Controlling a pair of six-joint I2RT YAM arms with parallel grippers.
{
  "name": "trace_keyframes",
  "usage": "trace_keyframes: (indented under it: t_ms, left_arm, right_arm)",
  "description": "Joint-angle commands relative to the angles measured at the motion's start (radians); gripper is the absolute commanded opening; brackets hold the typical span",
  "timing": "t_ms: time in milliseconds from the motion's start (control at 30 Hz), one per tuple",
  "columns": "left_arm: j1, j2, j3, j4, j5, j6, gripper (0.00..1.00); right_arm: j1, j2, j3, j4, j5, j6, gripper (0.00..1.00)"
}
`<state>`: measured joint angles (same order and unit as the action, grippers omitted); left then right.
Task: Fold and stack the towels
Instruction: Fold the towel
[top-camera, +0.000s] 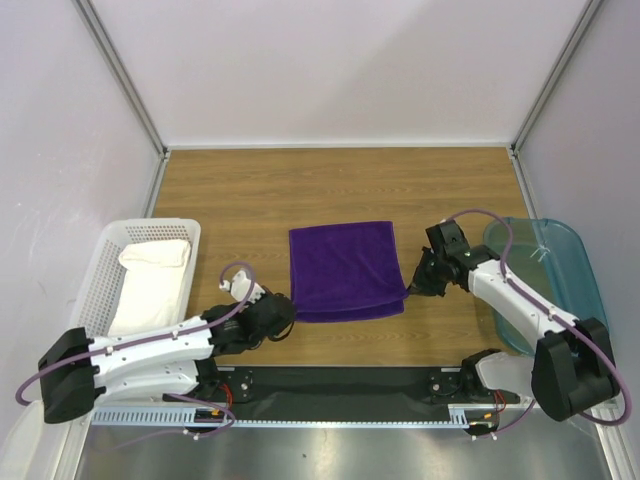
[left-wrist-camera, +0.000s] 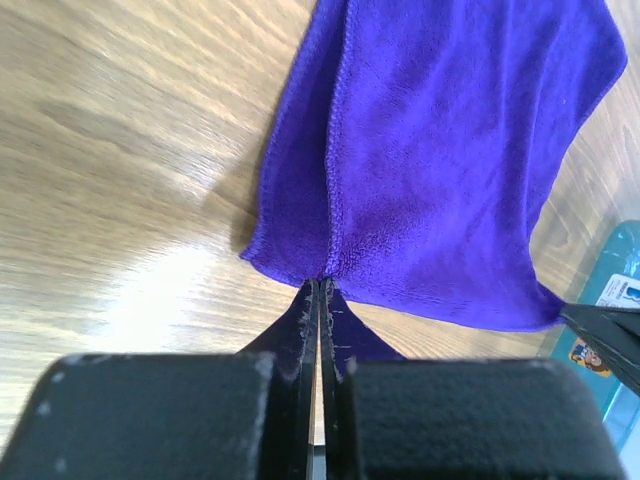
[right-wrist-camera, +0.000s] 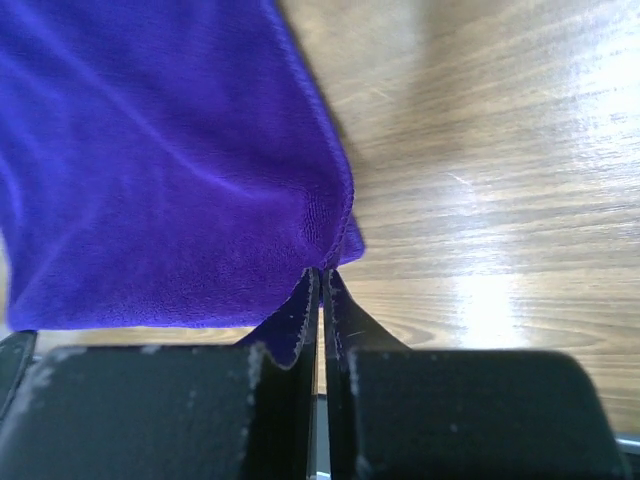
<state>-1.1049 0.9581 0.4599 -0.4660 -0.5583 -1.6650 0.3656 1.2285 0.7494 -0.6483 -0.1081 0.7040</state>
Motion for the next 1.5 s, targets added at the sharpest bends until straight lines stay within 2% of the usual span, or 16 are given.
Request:
trace_keyframes:
  t_ms: [0,200,633,833,867,900,1000,1033,1067,1167,1233,1300,1333,1400,1433,1467]
  left_arm:
    - [0.017,-0.038,0.026,-0.075,-0.058,0.042,0.00]
    - [0.050,-0.073,0.007,-0.093,-0.035,0.089,0.00]
    - [0.054,-0.029,-0.064,-0.026,0.054,0.125,0.00]
    - [0.053,-0.001,-0.090,0.010,0.095,0.146,0.01]
    - [0.054,0.004,-0.090,0.006,0.098,0.142,0.01]
    - [0.053,0.007,-0.089,0.000,0.101,0.143,0.03]
    - [0.054,0.008,-0.069,-0.038,0.087,0.149,0.21]
    - [0.053,0.007,-0.061,-0.051,0.081,0.152,0.41]
    - [0.053,-0.004,-0.052,-0.066,0.074,0.171,0.45]
    - [0.062,-0.034,0.026,-0.135,0.025,0.226,0.50]
    - [0.104,-0.050,0.062,-0.132,0.006,0.295,0.59]
    - [0.155,-0.052,0.110,-0.076,0.027,0.466,0.64]
    - [0.213,-0.044,0.126,-0.013,0.069,0.532,0.69]
    - [0.281,0.005,0.172,0.047,0.128,0.693,0.73]
    - [0.360,0.031,0.184,0.088,0.168,0.750,0.73]
    - [0.400,0.057,0.200,0.168,0.272,0.840,0.73]
  right_arm:
    - [0.006,-0.055,0.056,-0.008,0.016,0.022,0.00]
    - [0.016,-0.055,0.033,-0.010,0.024,0.022,0.00]
    - [0.059,-0.130,-0.143,-0.030,0.016,0.086,0.00]
    - [0.064,-0.109,-0.186,-0.013,0.002,0.081,0.00]
    - [0.064,-0.097,-0.191,-0.001,-0.007,0.077,0.04]
    - [0.067,-0.089,-0.194,0.004,-0.024,0.077,0.08]
    - [0.078,-0.069,-0.179,0.012,-0.050,0.069,0.23]
    - [0.079,-0.066,-0.168,0.007,-0.059,0.065,0.28]
    - [0.079,-0.064,-0.154,-0.008,-0.067,0.060,0.37]
    - [0.082,-0.066,-0.070,-0.054,-0.097,0.032,0.50]
    - [0.082,-0.063,0.018,-0.080,-0.099,0.008,0.54]
    - [0.082,-0.055,0.079,-0.108,-0.084,-0.004,0.55]
    - [0.082,-0.038,0.112,-0.109,-0.062,-0.021,0.55]
    - [0.081,-0.006,0.201,-0.102,-0.019,-0.040,0.55]
    - [0.078,0.034,0.223,-0.091,-0.006,-0.064,0.55]
    - [0.072,0.057,0.264,-0.065,0.005,-0.075,0.55]
